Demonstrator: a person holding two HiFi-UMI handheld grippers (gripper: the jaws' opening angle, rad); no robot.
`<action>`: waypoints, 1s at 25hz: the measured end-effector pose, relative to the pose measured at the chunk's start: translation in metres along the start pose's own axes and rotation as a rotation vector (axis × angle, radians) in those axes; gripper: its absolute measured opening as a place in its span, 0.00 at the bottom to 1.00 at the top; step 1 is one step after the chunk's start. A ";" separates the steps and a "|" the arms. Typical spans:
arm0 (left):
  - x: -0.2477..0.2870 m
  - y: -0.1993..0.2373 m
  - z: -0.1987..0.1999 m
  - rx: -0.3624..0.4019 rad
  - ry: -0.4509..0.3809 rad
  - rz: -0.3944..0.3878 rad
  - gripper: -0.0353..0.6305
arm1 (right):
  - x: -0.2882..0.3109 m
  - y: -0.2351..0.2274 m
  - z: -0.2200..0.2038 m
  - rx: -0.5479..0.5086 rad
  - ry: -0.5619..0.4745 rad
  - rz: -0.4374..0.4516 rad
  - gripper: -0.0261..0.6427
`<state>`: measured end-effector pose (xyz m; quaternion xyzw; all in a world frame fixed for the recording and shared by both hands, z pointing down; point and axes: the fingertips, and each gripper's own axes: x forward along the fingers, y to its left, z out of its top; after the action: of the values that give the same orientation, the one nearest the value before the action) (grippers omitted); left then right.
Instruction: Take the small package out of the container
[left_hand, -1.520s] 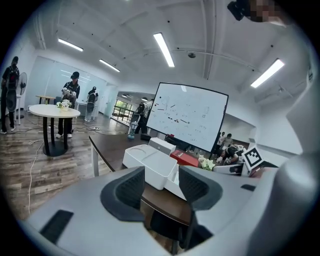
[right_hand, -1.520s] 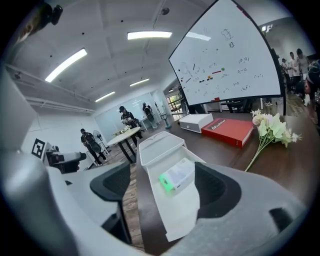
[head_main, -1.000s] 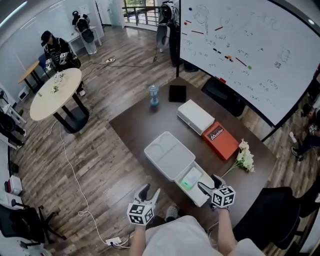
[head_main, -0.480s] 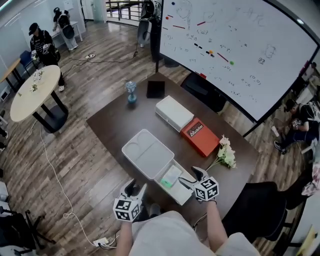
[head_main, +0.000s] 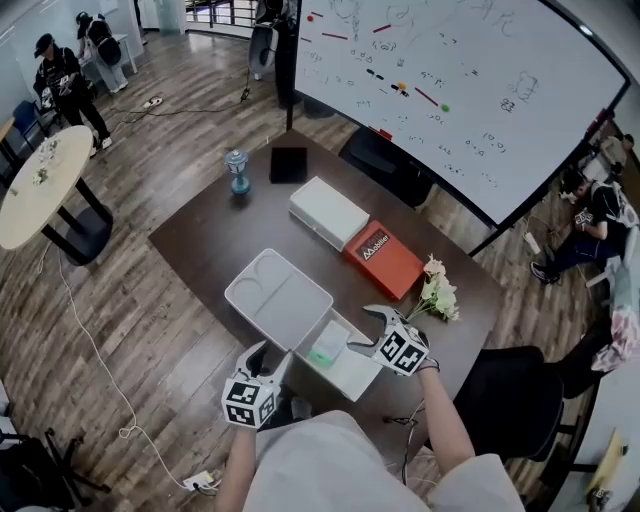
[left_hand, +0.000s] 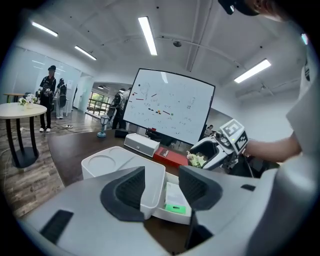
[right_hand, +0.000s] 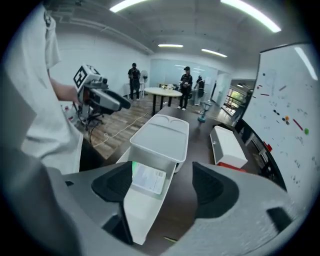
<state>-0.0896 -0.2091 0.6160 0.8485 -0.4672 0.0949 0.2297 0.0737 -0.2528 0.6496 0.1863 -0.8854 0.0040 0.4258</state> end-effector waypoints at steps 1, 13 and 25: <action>0.003 -0.003 -0.001 0.001 0.003 -0.012 0.36 | 0.005 0.004 -0.001 -0.057 0.035 0.027 0.61; 0.008 -0.009 -0.014 0.025 0.017 -0.026 0.36 | 0.092 0.081 -0.046 -0.673 0.352 0.362 0.59; -0.022 0.036 -0.011 0.004 0.003 0.092 0.36 | 0.133 0.072 -0.079 -1.149 0.481 0.385 0.64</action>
<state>-0.1312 -0.2041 0.6287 0.8263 -0.5054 0.1074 0.2242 0.0335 -0.2161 0.8118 -0.2392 -0.6440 -0.3523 0.6356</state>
